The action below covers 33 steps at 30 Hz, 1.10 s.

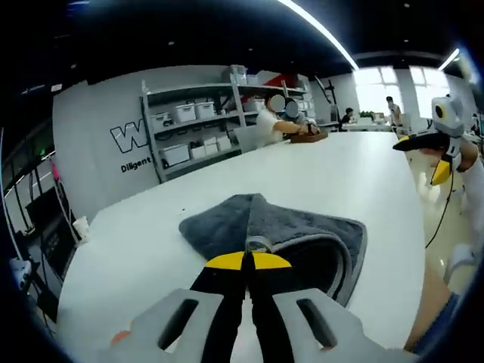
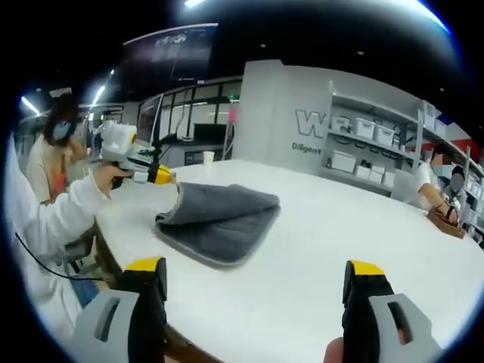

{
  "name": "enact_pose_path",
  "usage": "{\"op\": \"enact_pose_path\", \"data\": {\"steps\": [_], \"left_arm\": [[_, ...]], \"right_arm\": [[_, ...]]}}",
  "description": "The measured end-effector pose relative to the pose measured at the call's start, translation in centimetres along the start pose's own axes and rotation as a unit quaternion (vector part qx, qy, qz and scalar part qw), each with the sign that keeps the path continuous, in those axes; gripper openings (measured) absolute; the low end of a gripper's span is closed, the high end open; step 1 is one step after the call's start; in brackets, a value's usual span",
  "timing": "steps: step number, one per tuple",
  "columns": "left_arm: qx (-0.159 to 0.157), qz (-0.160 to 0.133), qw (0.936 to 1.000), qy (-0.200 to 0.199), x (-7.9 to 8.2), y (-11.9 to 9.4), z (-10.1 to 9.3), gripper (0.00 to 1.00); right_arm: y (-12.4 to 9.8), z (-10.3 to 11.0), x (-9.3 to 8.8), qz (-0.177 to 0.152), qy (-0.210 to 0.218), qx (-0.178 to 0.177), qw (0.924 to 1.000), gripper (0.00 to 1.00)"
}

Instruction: Open the folded towel by lifting each exposed corner and separating the folded layers until the towel lies flat within the target outline without major curled edges

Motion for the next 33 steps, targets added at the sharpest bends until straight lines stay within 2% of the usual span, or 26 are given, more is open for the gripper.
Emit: {"op": "enact_pose_path", "data": {"steps": [11,21,26,33], "left_arm": [[0.029,0.031,0.9986,0.030,-1.1,-2.7,2.7,0.01],[0.072,0.071,0.9939,0.045,-2.6,-6.0,5.0,0.01],[0.086,0.099,0.9904,0.044,-3.9,-7.6,5.5,0.01],[0.092,0.119,0.9876,0.043,-5.0,-9.5,4.8,0.01]], "right_arm": [[0.7,0.3,-0.1,0.004,-0.001,0.003,1.0000,0.97],[1.2,0.5,-0.3,0.009,0.001,0.010,0.9999,0.97],[1.3,0.7,-0.4,0.010,0.001,0.012,0.9999,0.97],[1.3,0.8,-0.3,0.011,0.001,0.013,0.9998,0.97]]}}
Point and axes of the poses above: the point that each gripper's makers call its tool centre point, and the gripper's own axes: y roughly forward along the fingers, z roughly to its left, x roughly out of its top, the point moved 10 cm from there along -y, roughly backward along the fingers, and after that the axes turned 7 degrees about -z, right-handed, at the moved point
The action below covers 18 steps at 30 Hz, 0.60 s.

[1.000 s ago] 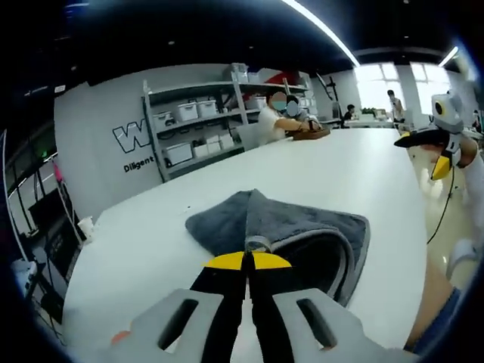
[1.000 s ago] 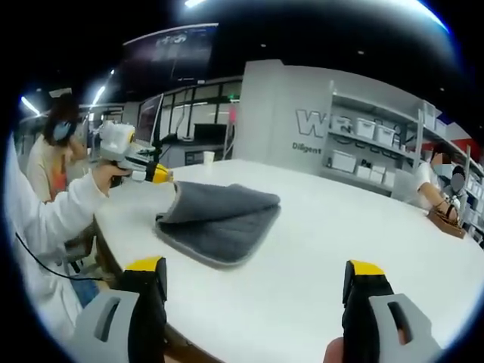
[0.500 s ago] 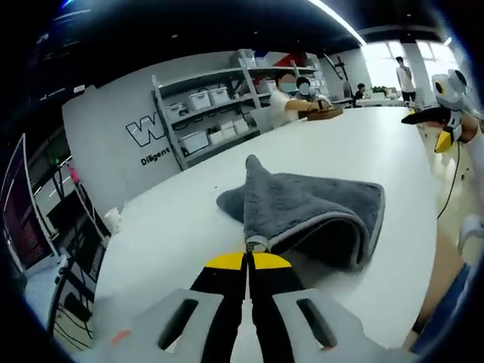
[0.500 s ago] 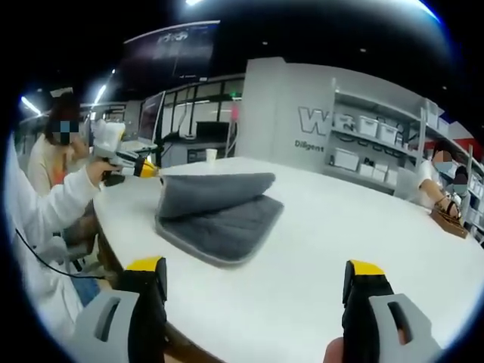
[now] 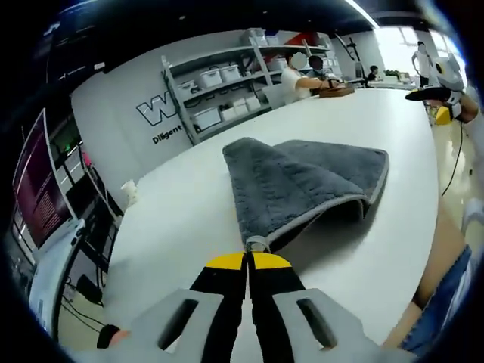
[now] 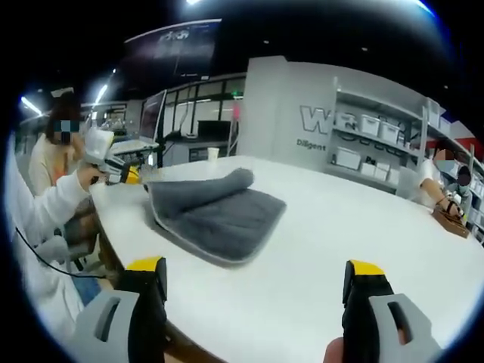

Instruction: Open the folded towel by lifting each exposed corner and separating the folded layers until the towel lies flat within the target outline without major curled edges

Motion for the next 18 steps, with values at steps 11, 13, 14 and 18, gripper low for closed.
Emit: {"op": "enact_pose_path", "data": {"steps": [11,13,14,18], "left_arm": [[0.015,0.042,0.9987,-0.024,-2.6,-2.9,-0.4,0.01],[0.014,0.046,0.9983,-0.033,-2.9,-3.4,-0.7,0.01],[0.014,0.049,0.9980,-0.038,-3.0,-3.7,-0.9,0.01],[0.013,0.054,0.9977,-0.037,-3.3,-4.5,-1.8,0.01]], "right_arm": [[-0.2,0.4,-0.1,-0.001,-0.002,0.004,1.0000,0.97],[-0.3,0.4,-0.1,-0.001,-0.002,0.004,1.0000,0.97],[-0.4,0.4,-0.1,-0.001,-0.002,0.004,1.0000,0.97],[-0.5,0.3,-0.1,-0.002,0.000,0.003,1.0000,0.97]]}}
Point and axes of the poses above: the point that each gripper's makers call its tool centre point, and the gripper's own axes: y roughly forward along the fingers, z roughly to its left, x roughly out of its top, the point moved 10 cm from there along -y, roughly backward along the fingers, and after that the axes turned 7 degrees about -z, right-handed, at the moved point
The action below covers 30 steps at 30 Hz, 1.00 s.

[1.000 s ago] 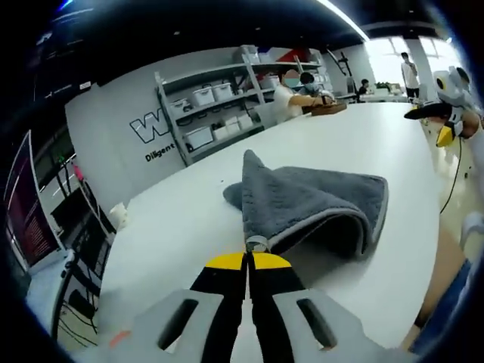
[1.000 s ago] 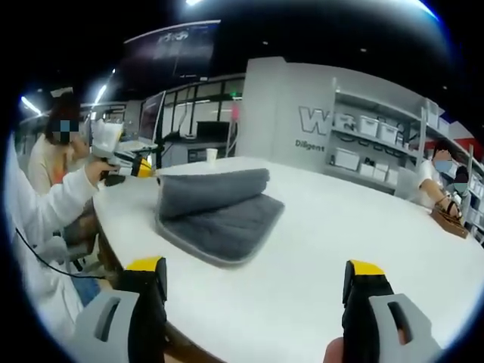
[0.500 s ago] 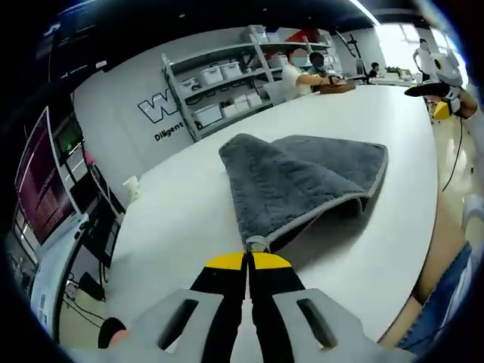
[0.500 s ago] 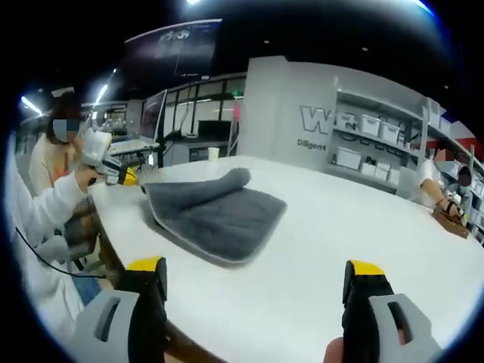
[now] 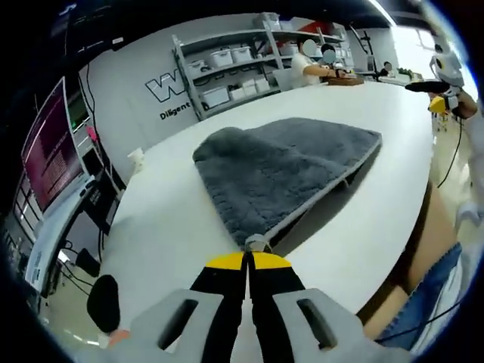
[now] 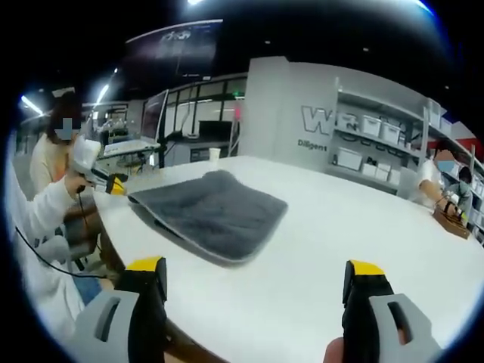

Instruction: Open the folded towel by lifting each exposed corner and separating the folded layers until the towel lies flat within the target outline without major curled edges

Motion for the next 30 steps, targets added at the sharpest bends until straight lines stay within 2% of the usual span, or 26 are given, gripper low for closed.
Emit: {"op": "enact_pose_path", "data": {"steps": [5,9,13,17,18,21,24,30], "left_arm": [[-0.008,0.002,0.9999,-0.009,-0.6,-0.3,-0.8,0.01],[-0.013,0.002,0.9997,-0.022,-1.1,-0.2,-0.7,0.01],[-0.009,-0.013,0.9987,-0.048,-0.9,-0.6,-0.4,0.02],[0.000,-0.023,0.9979,-0.061,-0.4,-1.4,-0.2,0.08],[0.010,-0.027,0.9973,-0.067,-0.1,-1.8,0.0,0.12],[0.015,-0.040,0.9967,-0.069,0.6,-2.6,0.3,0.14],[0.021,-0.070,0.9950,-0.067,2.0,-3.5,0.2,0.20],[0.005,-0.121,0.9910,-0.057,4.5,-4.7,-1.1,0.32]], "right_arm": [[0.0,0.0,0.0,0.001,-0.001,0.001,1.0000,0.97],[-0.1,0.0,0.1,0.000,-0.001,0.003,1.0000,0.97],[-0.2,0.0,0.1,0.001,-0.001,0.001,1.0000,0.97],[-0.3,-0.1,0.1,0.000,0.000,0.000,1.0000,0.97],[-0.3,-0.1,0.1,0.001,0.000,0.000,1.0000,0.97],[-0.2,-0.1,0.0,0.003,0.001,0.001,1.0000,0.97],[-0.2,-0.1,0.0,0.004,0.000,0.001,1.0000,0.97],[-0.2,0.0,0.0,0.005,0.000,0.005,1.0000,0.98]]}}
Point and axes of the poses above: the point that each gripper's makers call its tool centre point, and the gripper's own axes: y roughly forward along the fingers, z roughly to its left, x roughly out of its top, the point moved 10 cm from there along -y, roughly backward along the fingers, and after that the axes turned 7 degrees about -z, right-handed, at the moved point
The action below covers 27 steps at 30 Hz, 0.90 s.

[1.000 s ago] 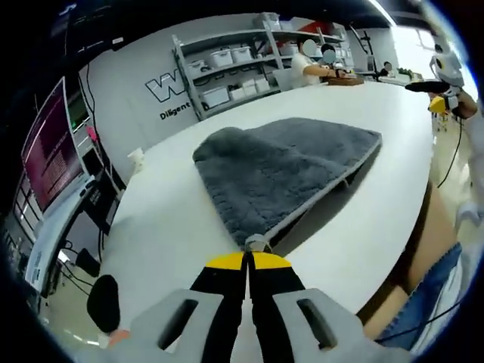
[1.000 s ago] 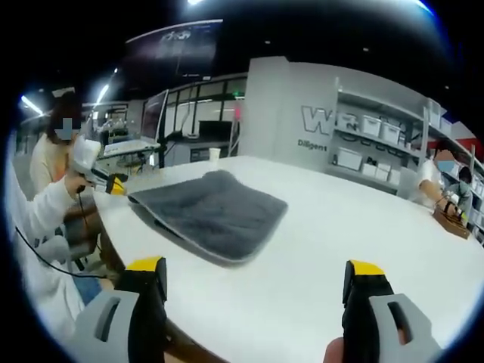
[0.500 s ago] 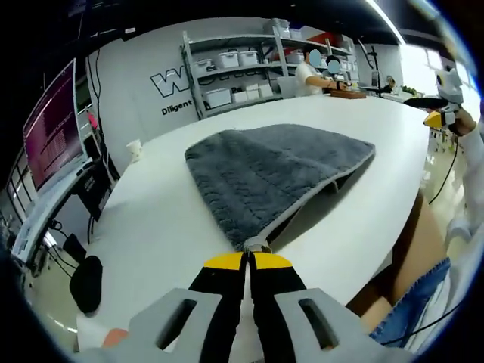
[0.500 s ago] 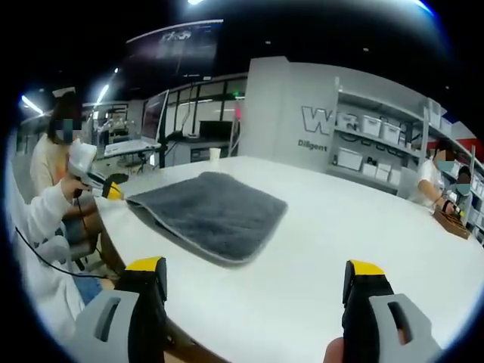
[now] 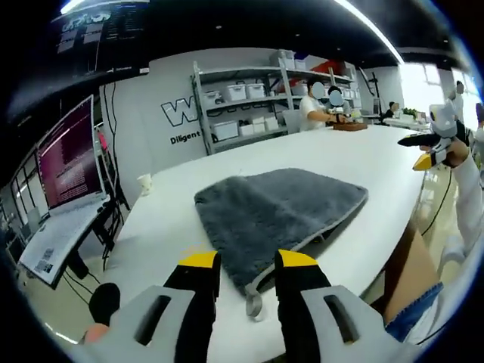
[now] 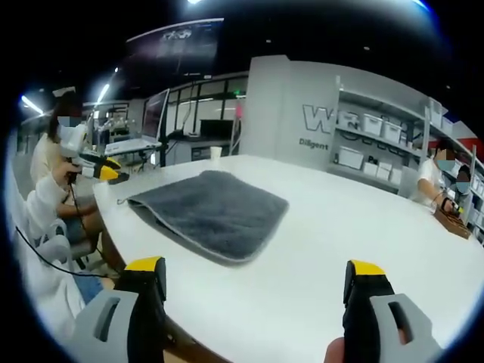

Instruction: Open the folded towel by lifting each exposed corner and separating the folded layers until the towel lies flat within the target outline without major curled edges

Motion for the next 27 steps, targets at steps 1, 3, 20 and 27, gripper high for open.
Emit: {"op": "enact_pose_path", "data": {"steps": [1,3,20,27], "left_arm": [[-0.008,-0.009,0.9999,-0.001,0.4,0.0,-0.4,0.33],[-0.019,-0.018,0.9996,0.002,0.9,0.0,-0.9,0.36],[-0.097,-0.036,0.9946,0.001,2.0,2.2,-4.2,0.83],[-0.091,-0.029,0.9955,0.001,2.0,2.5,-4.3,0.92]], "right_arm": [[0.0,0.0,0.0,0.000,0.001,0.001,1.0000,0.98],[0.0,0.0,0.0,0.001,0.001,0.002,1.0000,0.98],[-0.3,-0.2,-0.1,0.001,0.009,0.006,0.9999,0.99],[-0.2,-0.3,-0.3,0.004,0.011,0.009,0.9999,0.99]]}}
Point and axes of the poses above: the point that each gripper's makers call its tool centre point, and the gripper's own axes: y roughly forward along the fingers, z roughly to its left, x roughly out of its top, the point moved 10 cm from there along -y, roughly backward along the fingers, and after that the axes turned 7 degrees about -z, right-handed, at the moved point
